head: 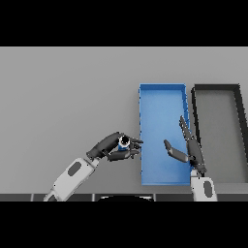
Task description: Pick up the blue pipe and place it into the blue bin.
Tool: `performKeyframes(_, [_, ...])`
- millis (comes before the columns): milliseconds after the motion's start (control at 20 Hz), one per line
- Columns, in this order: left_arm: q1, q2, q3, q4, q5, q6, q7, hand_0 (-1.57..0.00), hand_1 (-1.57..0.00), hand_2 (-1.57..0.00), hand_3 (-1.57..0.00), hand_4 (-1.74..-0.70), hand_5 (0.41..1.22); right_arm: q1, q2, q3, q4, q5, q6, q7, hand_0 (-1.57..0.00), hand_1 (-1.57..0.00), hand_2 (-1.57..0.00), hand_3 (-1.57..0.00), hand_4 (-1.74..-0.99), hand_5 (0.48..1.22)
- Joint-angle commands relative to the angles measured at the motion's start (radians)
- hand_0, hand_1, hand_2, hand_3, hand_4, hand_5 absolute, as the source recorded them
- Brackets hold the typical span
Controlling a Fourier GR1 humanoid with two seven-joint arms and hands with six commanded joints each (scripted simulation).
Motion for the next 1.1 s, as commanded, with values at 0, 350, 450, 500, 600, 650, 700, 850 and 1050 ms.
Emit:
performKeyframes(0, [0.006,0.009,-0.003,-0.007,-0.005,-0.002,-0.005,-1.57,-1.57,-1.57,-1.44,-1.73,1.22,-0.002,0.003,0.004,0.001,0.001,0.001,0.009,0.0,0.0,0.0,0.0,-1.207,0.619])
performKeyframes(350, [-0.005,-0.001,-0.012,-0.005,-0.006,0.001,0.011,-1.57,-1.57,-1.57,-1.44,-1.73,1.221,-0.051,-0.097,-0.013,-0.137,-0.274,0.209,0.074,0.0,0.0,0.0,0.0,-1.215,0.561])
performKeyframes(450, [0.001,0.013,-0.01,-0.013,-0.002,-0.004,0.005,-1.57,-1.57,-1.57,-1.44,-1.73,1.221,-0.094,-0.156,-0.003,-0.195,-0.348,0.262,0.146,0.0,0.0,0.0,0.0,-1.25,0.532])
performKeyframes(500, [-0.008,0.008,-0.006,-0.006,-0.002,0.001,0.016,-1.57,-1.57,-1.57,-1.44,-1.73,1.221,-0.11,-0.173,0.02,-0.223,-0.355,0.282,0.172,0.0,0.0,0.0,0.0,-1.26,0.523])
performKeyframes(600, [-0.01,0.002,-0.007,-0.005,0.004,0.0,0.023,-1.57,-1.57,-1.57,-1.44,-1.73,1.221,-0.177,-0.2,0.055,-0.261,-0.38,0.306,0.238,0.0,0.0,0.0,0.0,-1.286,0.52])
performKeyframes(650, [-0.02,0.003,0.001,-0.001,0.005,0.004,0.031,-1.57,-1.57,-1.57,-1.44,-1.73,1.221,-0.207,-0.204,0.073,-0.264,-0.395,0.321,0.262,0.0,0.0,0.0,0.0,-1.297,0.523])
performKeyframes(700, [-0.019,-0.007,-0.009,0.006,-0.003,0.005,0.025,-1.57,-1.57,-1.57,-1.44,-1.73,1.221,-0.227,-0.21,0.086,-0.27,-0.414,0.336,0.282,0.0,0.0,0.0,0.0,-1.305,0.522])
performKeyframes(850, [-0.024,-0.006,-0.009,0.02,-0.013,0.008,0.026,-1.57,-1.57,-1.57,-1.44,-1.73,1.221,-0.31,-0.225,0.131,-0.298,-0.447,0.361,0.341,0.0,0.0,0.0,0.0,-1.295,0.522])
performKeyframes(1050, [-0.028,-0.004,-0.004,0.033,-0.007,-0.004,0.016,-1.57,-1.57,-1.57,-1.44,-1.73,1.221,-0.443,-0.219,0.189,-0.276,-0.455,0.402,0.388,0.0,0.0,0.0,0.0,-1.304,0.532])
